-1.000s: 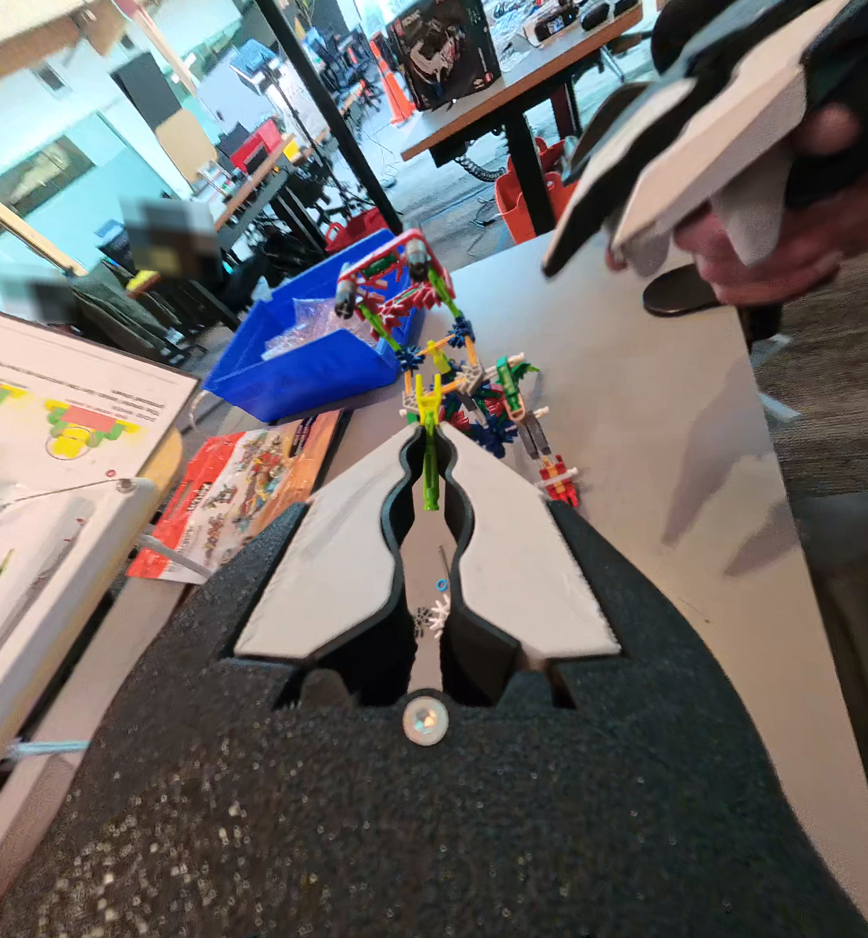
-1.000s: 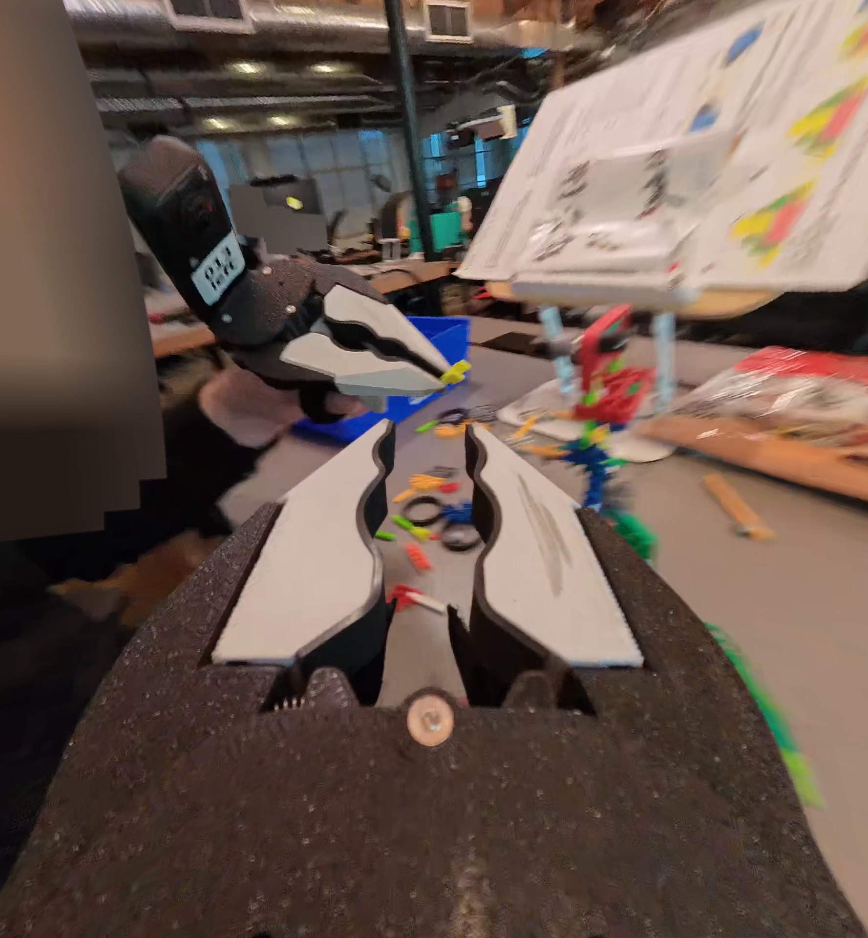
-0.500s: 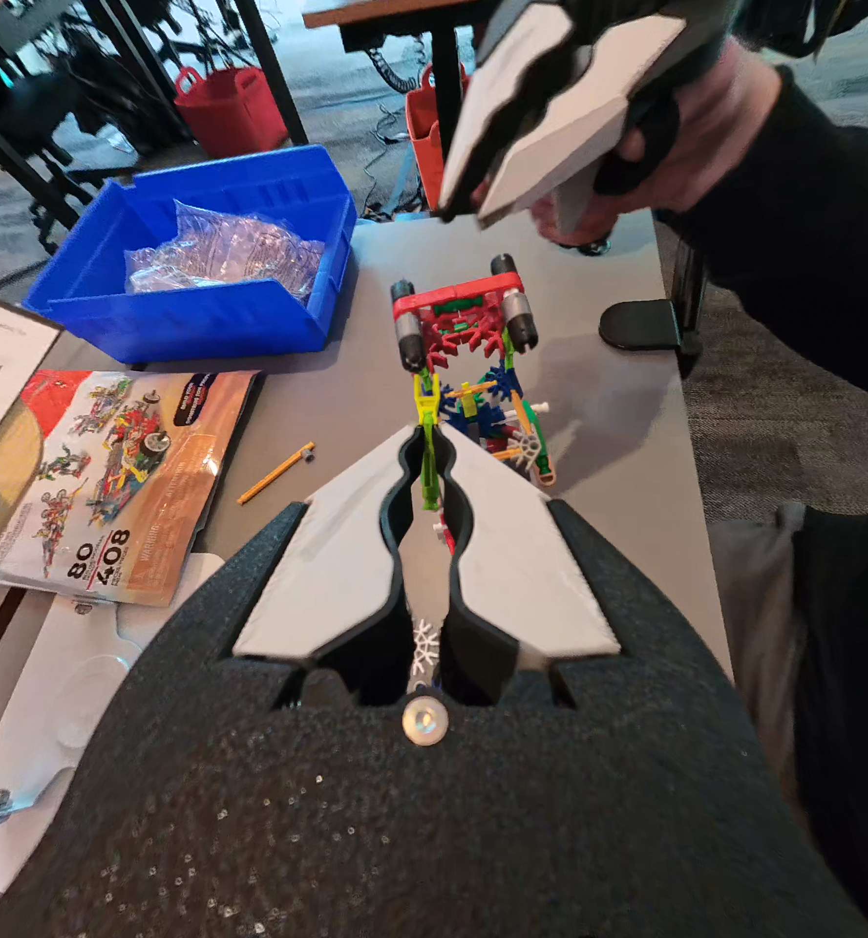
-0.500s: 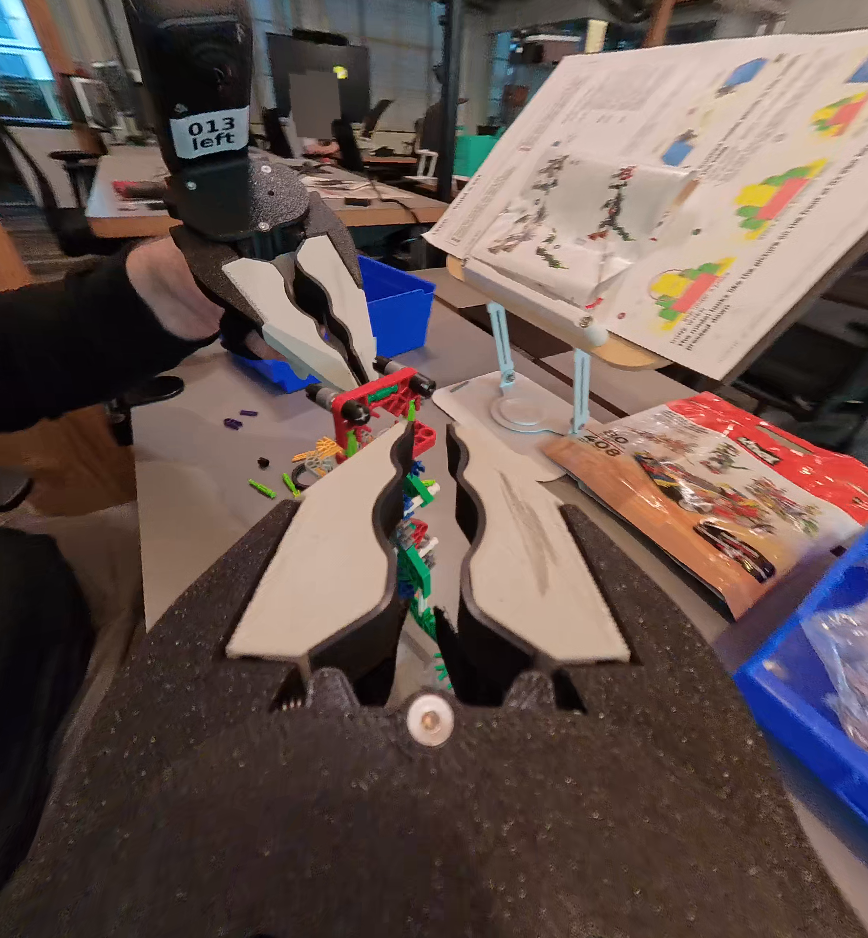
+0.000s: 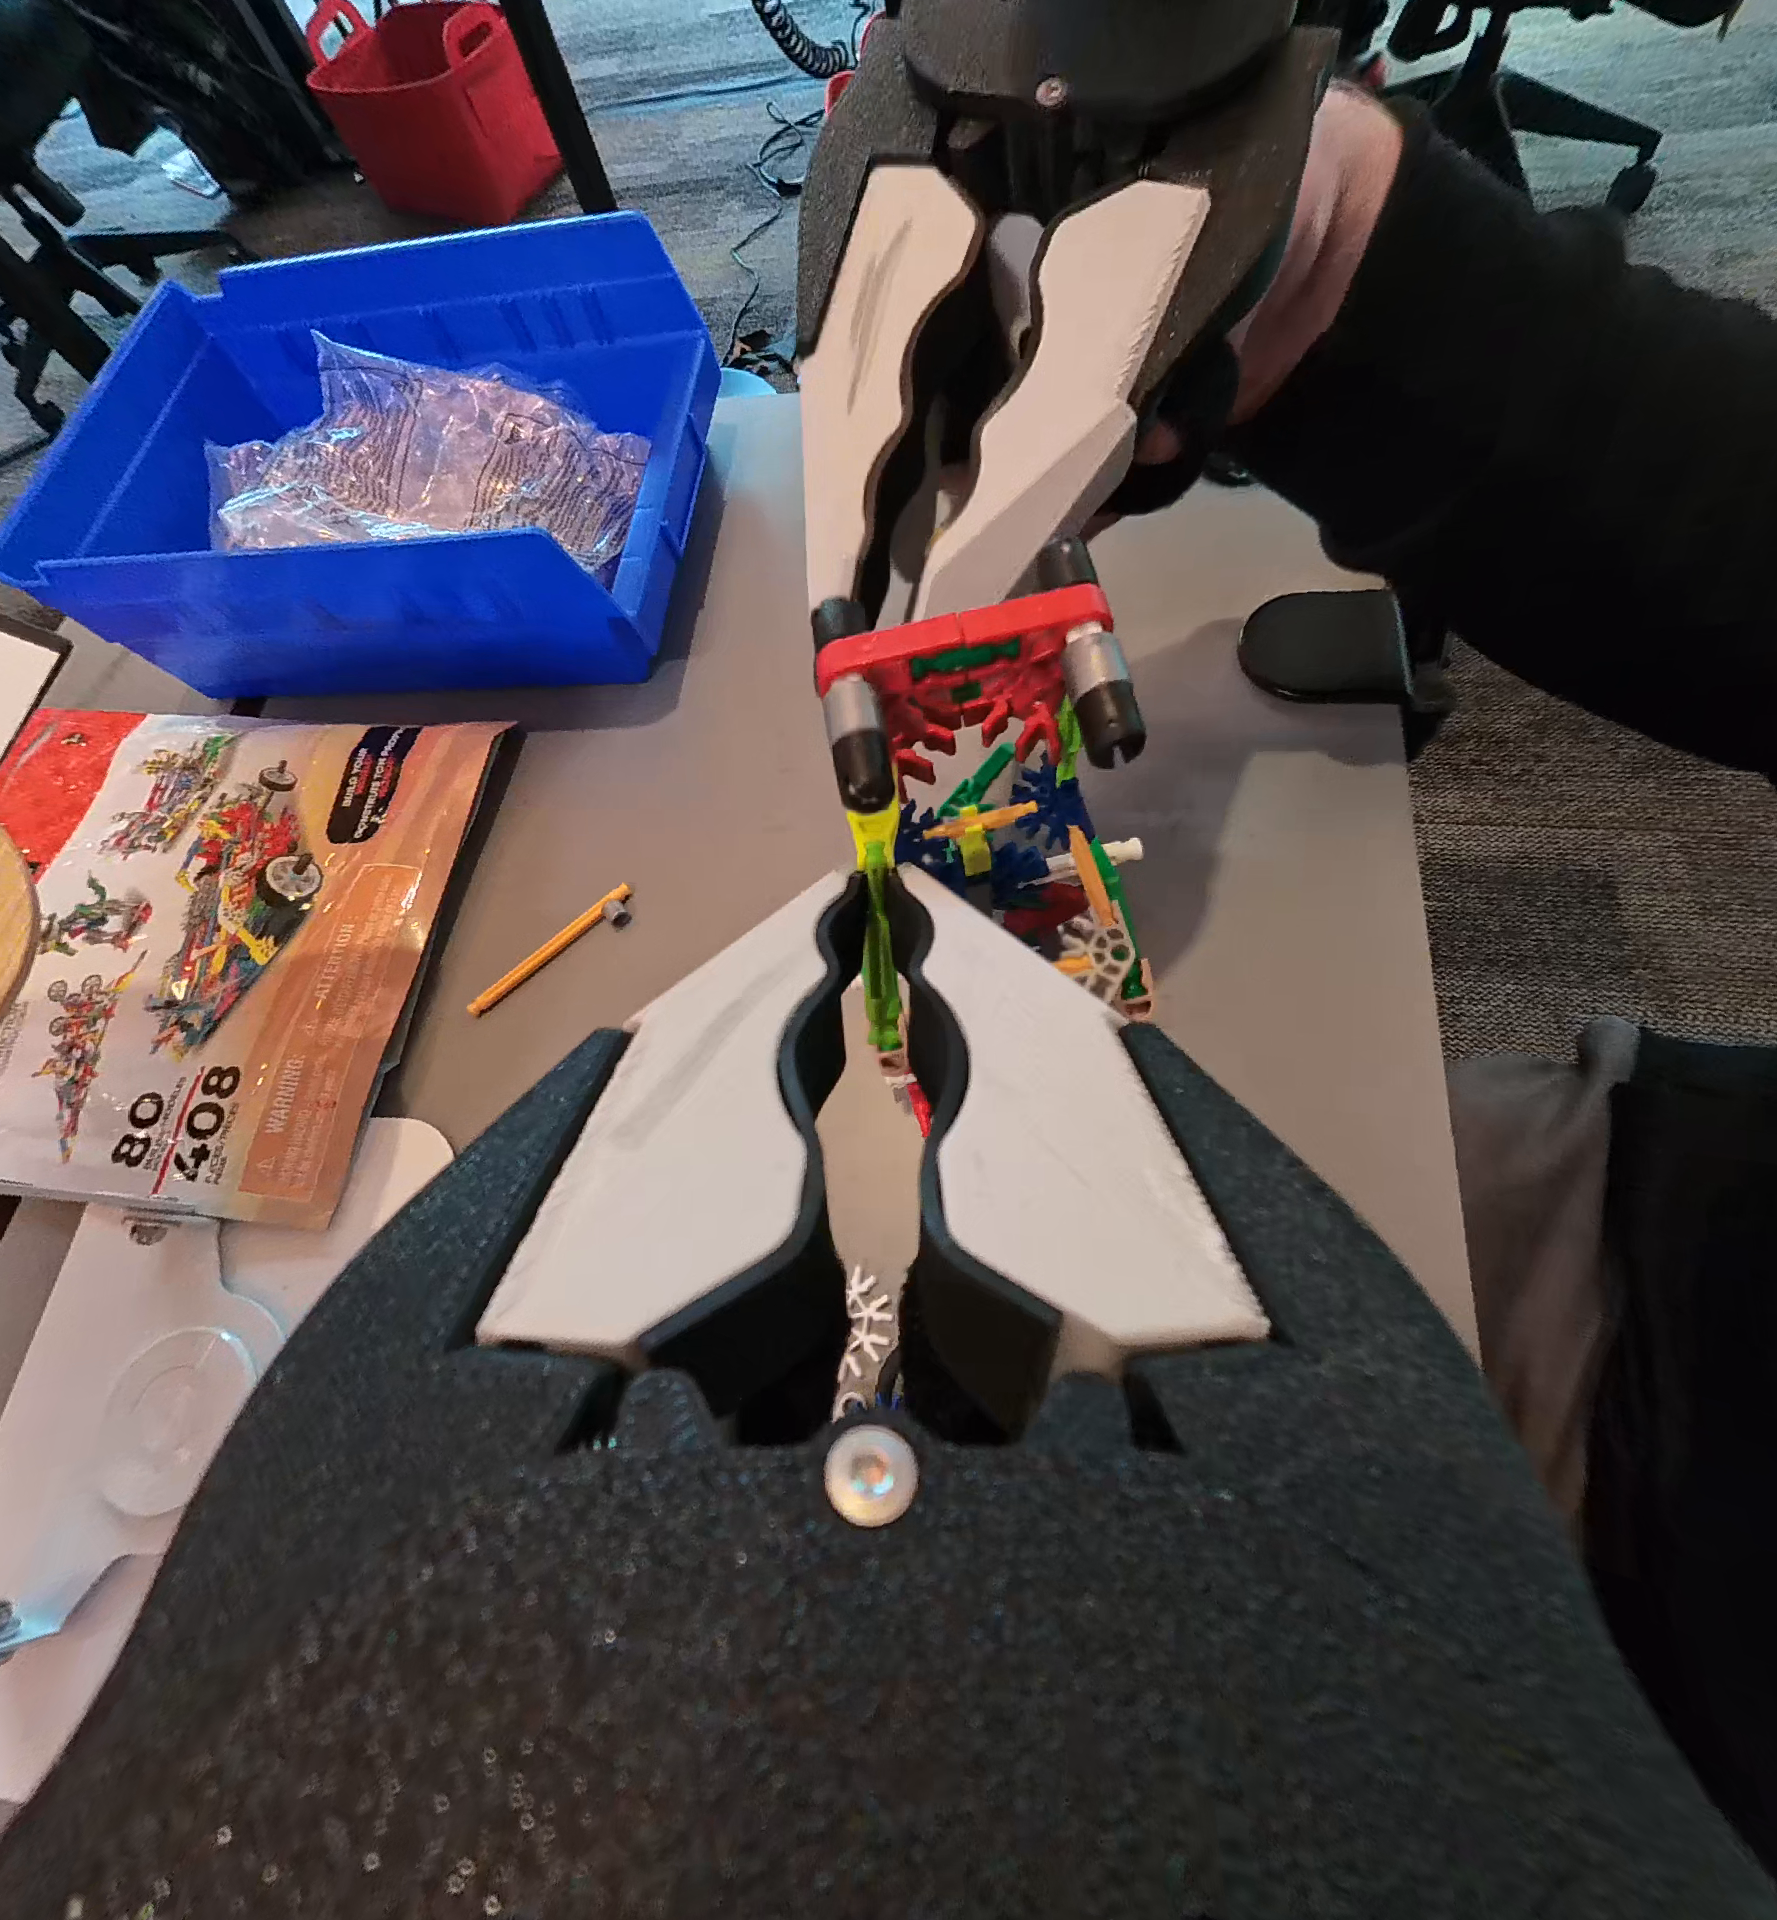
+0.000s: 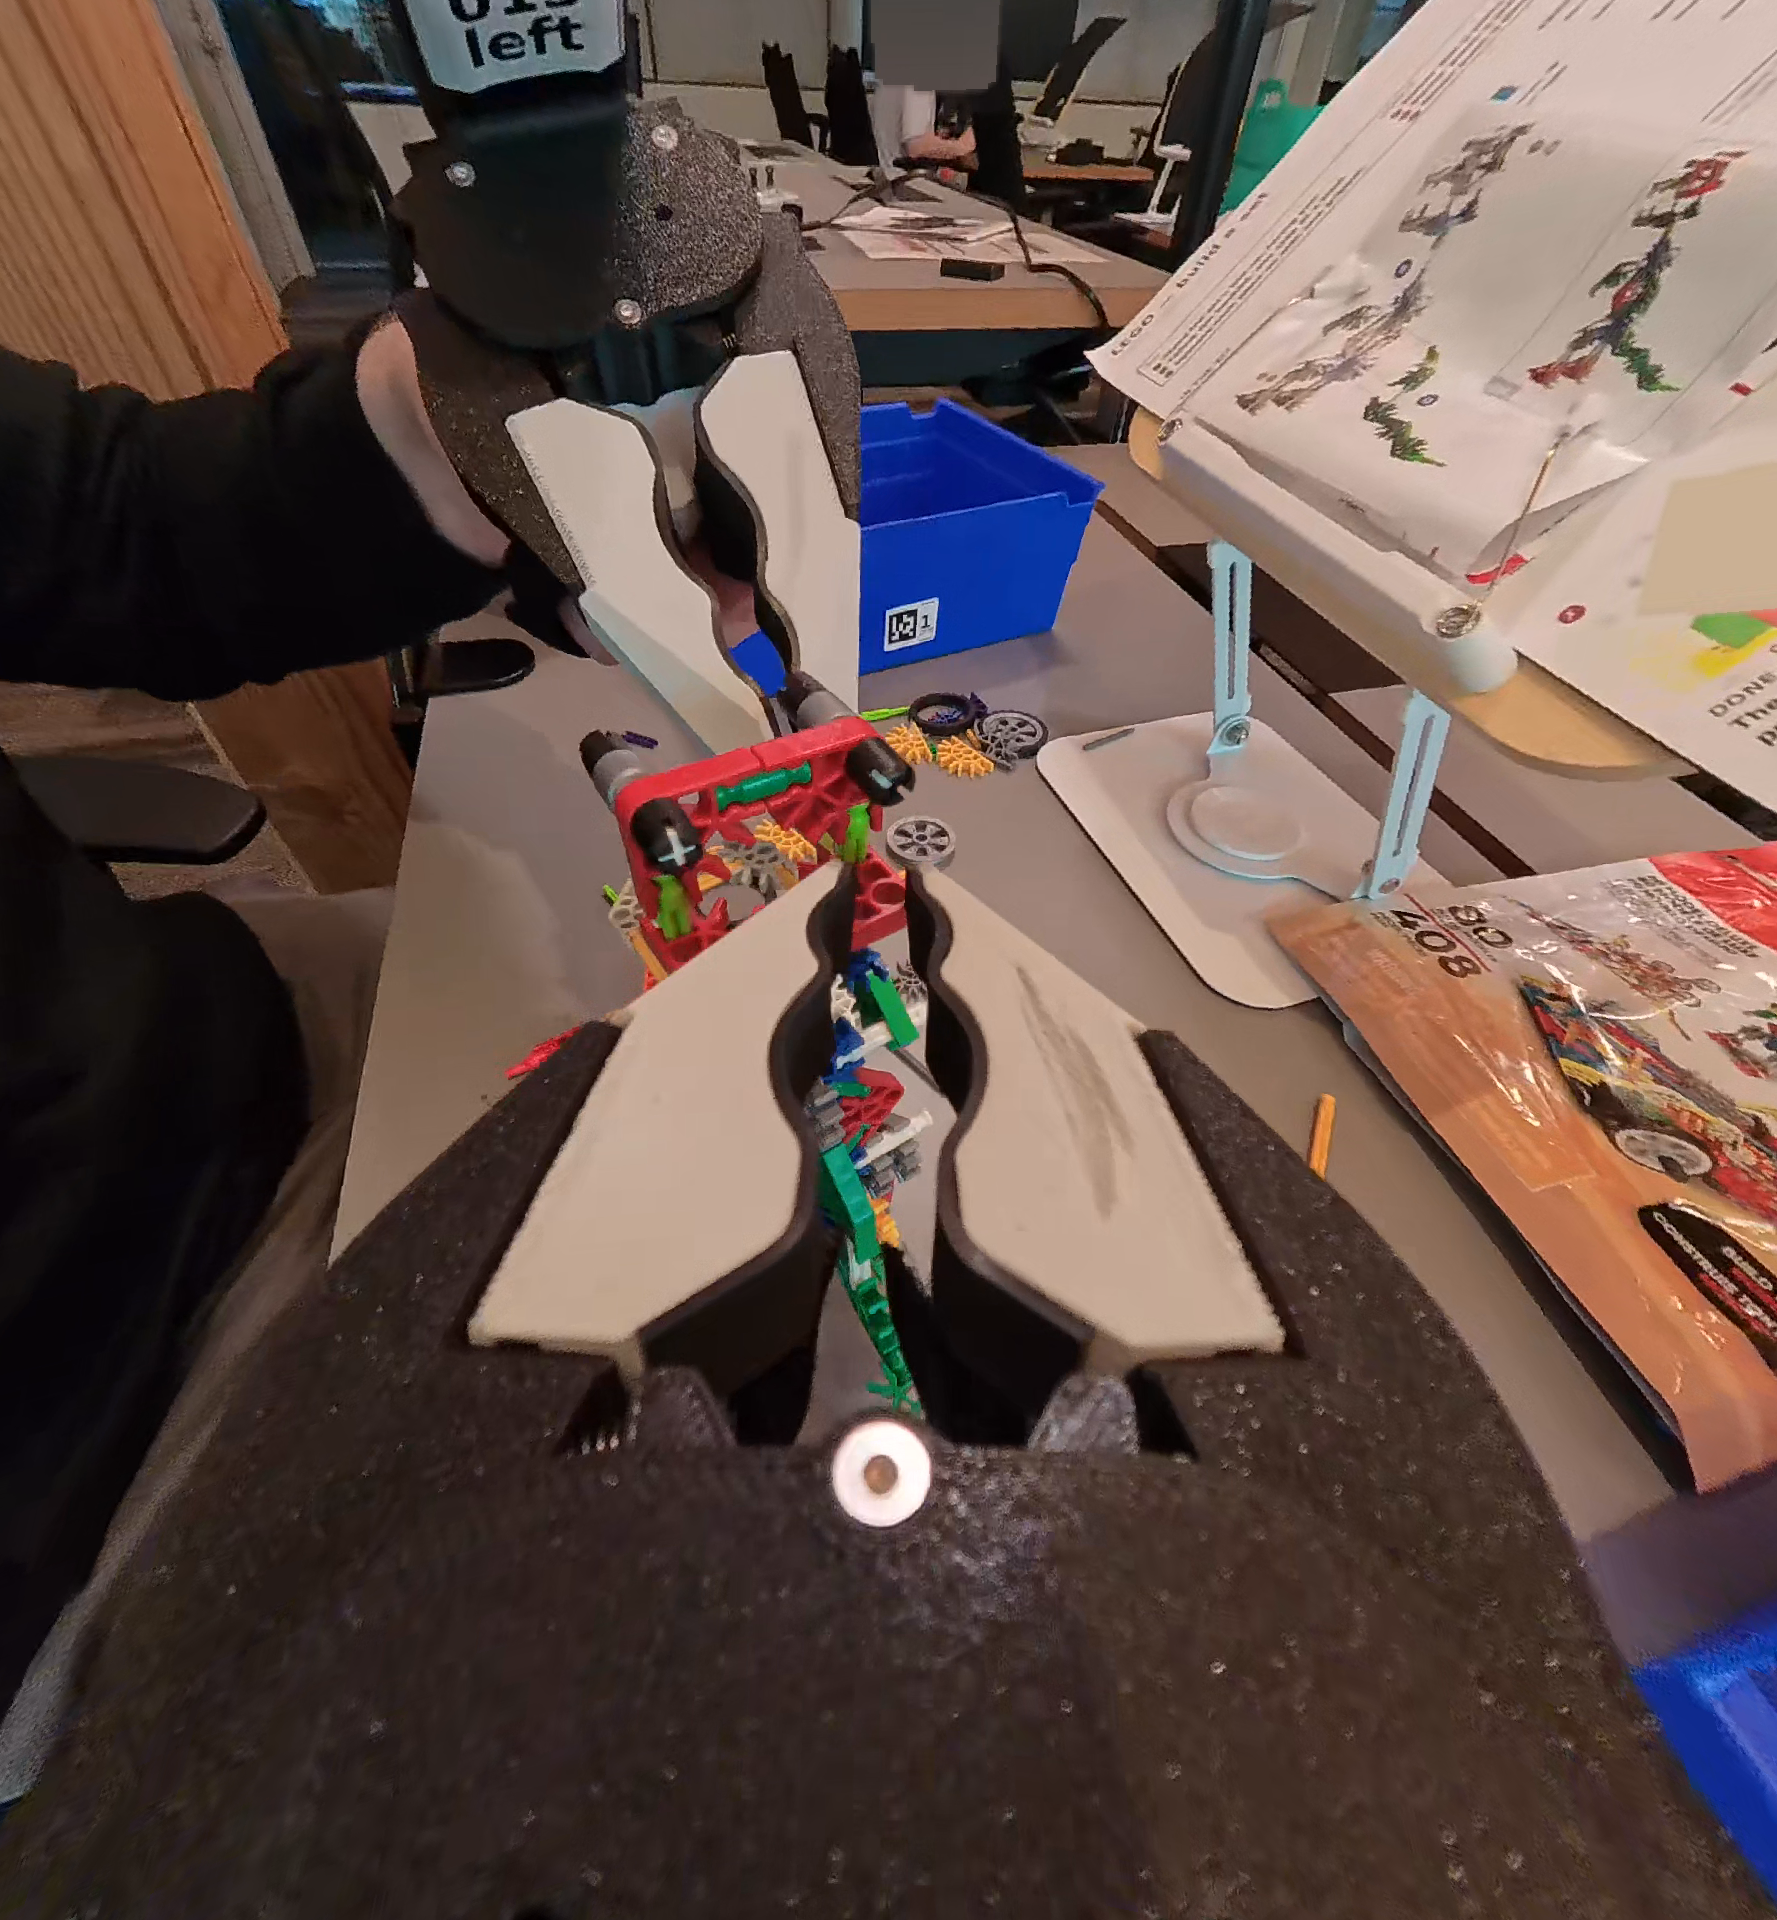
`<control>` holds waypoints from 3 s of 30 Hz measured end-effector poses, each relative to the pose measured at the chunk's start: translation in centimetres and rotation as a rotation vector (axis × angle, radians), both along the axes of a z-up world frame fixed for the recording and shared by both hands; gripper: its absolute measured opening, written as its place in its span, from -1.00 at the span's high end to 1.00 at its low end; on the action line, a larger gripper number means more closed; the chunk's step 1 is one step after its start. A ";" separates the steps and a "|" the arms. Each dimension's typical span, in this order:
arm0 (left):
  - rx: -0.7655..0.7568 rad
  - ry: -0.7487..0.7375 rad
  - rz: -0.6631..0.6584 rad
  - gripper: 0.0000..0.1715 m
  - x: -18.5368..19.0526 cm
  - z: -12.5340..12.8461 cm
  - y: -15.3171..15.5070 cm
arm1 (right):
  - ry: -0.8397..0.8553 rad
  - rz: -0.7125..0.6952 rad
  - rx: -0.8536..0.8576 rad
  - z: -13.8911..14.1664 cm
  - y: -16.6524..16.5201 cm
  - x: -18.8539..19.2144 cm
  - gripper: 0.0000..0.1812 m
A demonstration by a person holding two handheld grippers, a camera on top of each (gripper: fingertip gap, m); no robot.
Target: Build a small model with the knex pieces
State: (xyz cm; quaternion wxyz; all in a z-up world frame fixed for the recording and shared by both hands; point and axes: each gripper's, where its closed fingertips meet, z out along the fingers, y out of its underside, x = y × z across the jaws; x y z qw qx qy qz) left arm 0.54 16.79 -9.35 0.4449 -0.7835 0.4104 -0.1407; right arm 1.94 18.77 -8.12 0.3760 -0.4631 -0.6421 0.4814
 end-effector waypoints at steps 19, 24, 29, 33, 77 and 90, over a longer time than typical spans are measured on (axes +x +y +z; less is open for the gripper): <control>-0.068 0.019 -0.014 0.98 -0.2 0.1 0.2 | 0.019 0.045 0.028 -0.1 -0.2 -0.6 0.96; -0.113 0.064 -0.032 0.99 -0.1 -0.3 -0.2 | 0.026 0.042 0.037 0.0 -0.2 -0.7 0.95; -0.158 0.101 -0.036 0.99 0.0 -0.4 -0.2 | 0.027 0.051 0.047 0.1 -0.3 -0.5 0.95; -0.184 0.126 -0.040 0.99 0.0 -0.3 -0.1 | 0.038 0.059 0.038 0.3 -0.3 -0.5 0.92; -0.224 0.191 -0.066 0.99 0.2 -0.1 0.7 | 0.047 0.143 0.004 -0.3 -0.6 -1.5 0.84; -0.224 0.219 -0.094 0.99 -0.5 -0.2 0.8 | 0.038 0.133 0.012 0.4 0.4 -0.6 0.69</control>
